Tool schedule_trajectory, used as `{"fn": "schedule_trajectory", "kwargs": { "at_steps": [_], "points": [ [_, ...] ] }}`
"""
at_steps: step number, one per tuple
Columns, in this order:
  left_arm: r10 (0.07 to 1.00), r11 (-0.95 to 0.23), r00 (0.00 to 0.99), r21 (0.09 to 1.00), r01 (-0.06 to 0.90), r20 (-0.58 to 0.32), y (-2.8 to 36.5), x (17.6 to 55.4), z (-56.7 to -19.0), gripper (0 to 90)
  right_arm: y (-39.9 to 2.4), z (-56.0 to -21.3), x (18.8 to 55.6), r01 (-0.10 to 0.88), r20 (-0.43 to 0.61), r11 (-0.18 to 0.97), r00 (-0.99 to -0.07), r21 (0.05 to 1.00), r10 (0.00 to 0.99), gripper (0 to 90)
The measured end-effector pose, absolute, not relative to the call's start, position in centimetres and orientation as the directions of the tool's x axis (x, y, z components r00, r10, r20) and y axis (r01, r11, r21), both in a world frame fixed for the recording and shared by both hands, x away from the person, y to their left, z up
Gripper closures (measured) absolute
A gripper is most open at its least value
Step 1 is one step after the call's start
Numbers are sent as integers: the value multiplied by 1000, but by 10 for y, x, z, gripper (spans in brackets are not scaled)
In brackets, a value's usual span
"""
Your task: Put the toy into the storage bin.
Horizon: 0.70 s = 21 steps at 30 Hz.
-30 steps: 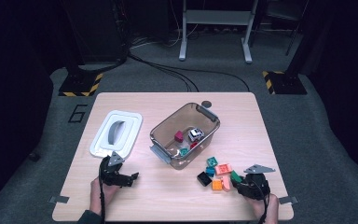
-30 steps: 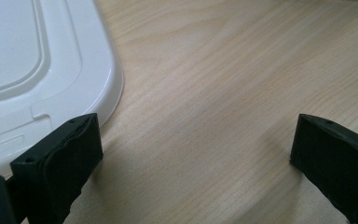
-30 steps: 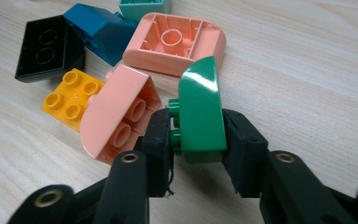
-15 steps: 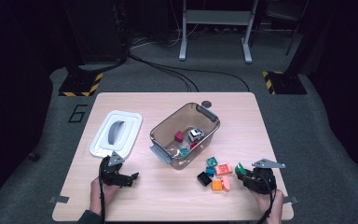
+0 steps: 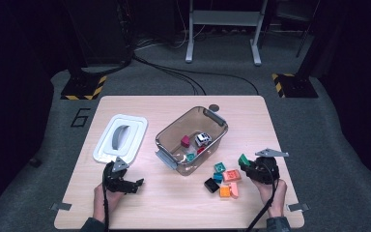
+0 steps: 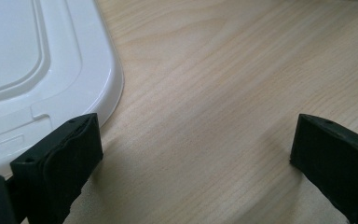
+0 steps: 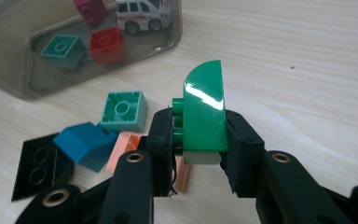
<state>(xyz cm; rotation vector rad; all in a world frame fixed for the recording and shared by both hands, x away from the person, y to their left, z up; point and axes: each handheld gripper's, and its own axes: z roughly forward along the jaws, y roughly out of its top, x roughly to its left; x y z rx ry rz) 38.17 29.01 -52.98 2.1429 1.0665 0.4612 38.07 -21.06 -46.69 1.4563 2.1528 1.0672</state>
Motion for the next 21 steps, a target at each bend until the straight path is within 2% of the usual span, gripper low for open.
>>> {"fn": "schedule_trajectory", "kwargs": {
  "at_steps": [21],
  "points": [
    [800, -425, 600, 715, 555, 9, 290, 382, -530, 19, -204, -437, 423, 638, 124, 189, -412, 747, 903, 665]
  ]
}}
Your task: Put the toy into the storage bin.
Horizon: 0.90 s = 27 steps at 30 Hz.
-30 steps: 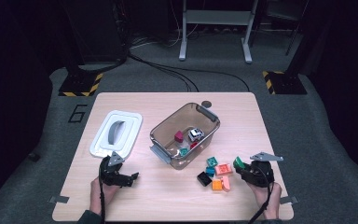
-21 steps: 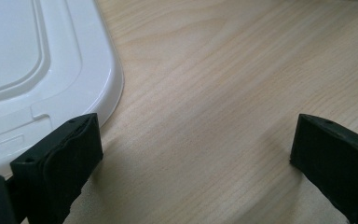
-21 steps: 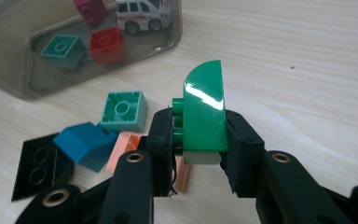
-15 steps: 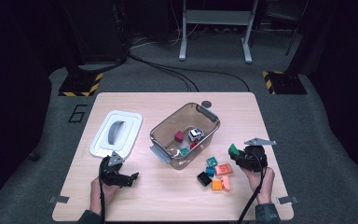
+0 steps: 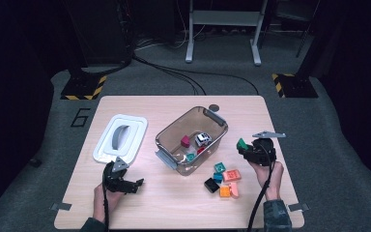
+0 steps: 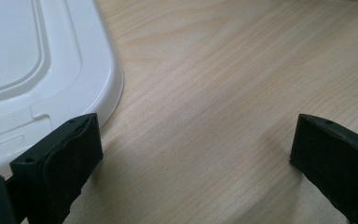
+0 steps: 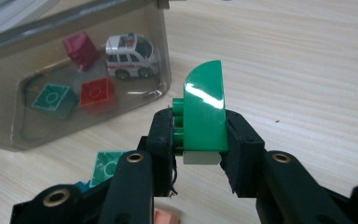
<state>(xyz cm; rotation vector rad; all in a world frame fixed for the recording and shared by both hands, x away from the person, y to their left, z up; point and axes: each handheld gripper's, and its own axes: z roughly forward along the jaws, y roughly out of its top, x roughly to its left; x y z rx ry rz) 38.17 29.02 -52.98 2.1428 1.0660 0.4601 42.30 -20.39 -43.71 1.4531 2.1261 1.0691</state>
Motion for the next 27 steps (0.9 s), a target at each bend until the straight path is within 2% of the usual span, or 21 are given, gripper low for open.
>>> {"fn": "schedule_trajectory", "kwargs": {
  "at_steps": [18, 27],
  "points": [
    [800, -425, 601, 715, 555, 10, 290, 382, -530, 19, -202, -400, 445, 608, 91, 180, -387, 773, 918, 665],
    [800, -425, 600, 715, 555, 9, 290, 382, -530, 19, -188, -373, 458, 575, 58, 206, -407, 792, 912, 665]
  ]
}}
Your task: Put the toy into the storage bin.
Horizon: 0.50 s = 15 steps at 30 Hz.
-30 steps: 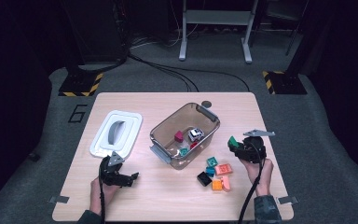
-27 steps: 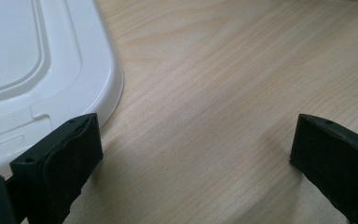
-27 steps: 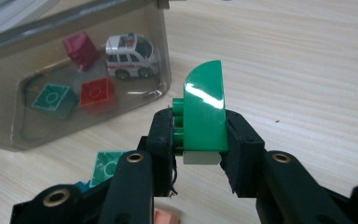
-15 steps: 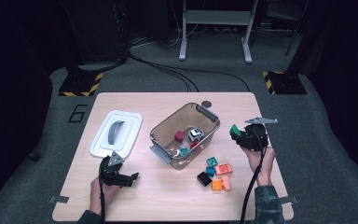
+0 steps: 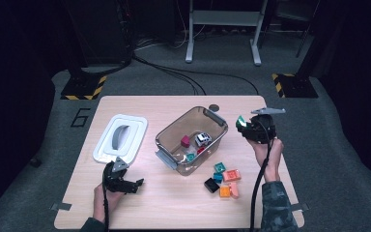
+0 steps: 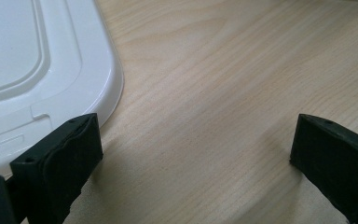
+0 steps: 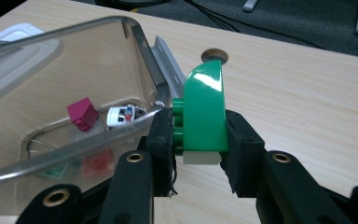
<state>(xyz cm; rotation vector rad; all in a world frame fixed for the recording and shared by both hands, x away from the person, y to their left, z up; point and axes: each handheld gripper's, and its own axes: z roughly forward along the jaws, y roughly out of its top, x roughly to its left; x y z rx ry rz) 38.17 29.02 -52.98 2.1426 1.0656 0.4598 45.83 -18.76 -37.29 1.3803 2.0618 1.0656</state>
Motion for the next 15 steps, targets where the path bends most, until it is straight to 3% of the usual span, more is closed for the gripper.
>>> {"fn": "schedule_trajectory", "kwargs": {
  "at_steps": [15],
  "points": [
    [801, -423, 598, 717, 554, 11, 290, 382, -530, 19, -146, -351, 471, 539, 33, 271, -486, 797, 873, 665]
  ]
}}
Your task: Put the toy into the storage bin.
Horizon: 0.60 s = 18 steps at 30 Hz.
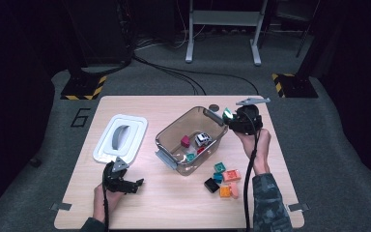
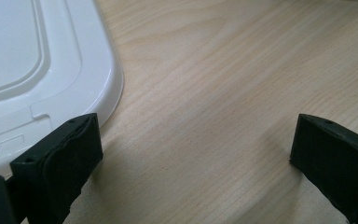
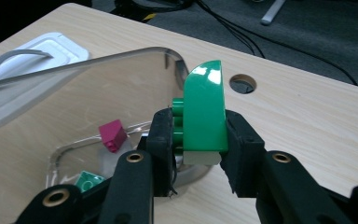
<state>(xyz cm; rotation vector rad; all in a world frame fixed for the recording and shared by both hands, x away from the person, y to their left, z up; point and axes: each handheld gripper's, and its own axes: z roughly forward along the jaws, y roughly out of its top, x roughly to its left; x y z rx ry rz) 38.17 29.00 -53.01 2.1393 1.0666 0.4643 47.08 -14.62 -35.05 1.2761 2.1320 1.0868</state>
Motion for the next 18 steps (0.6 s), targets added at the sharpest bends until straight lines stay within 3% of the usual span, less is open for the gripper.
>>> {"fn": "schedule_trajectory", "kwargs": {
  "at_steps": [18],
  "points": [
    [801, -423, 598, 717, 554, 11, 290, 382, -530, 19, -99, -370, 468, 558, 42, 362, -583, 746, 812, 664]
  ]
}}
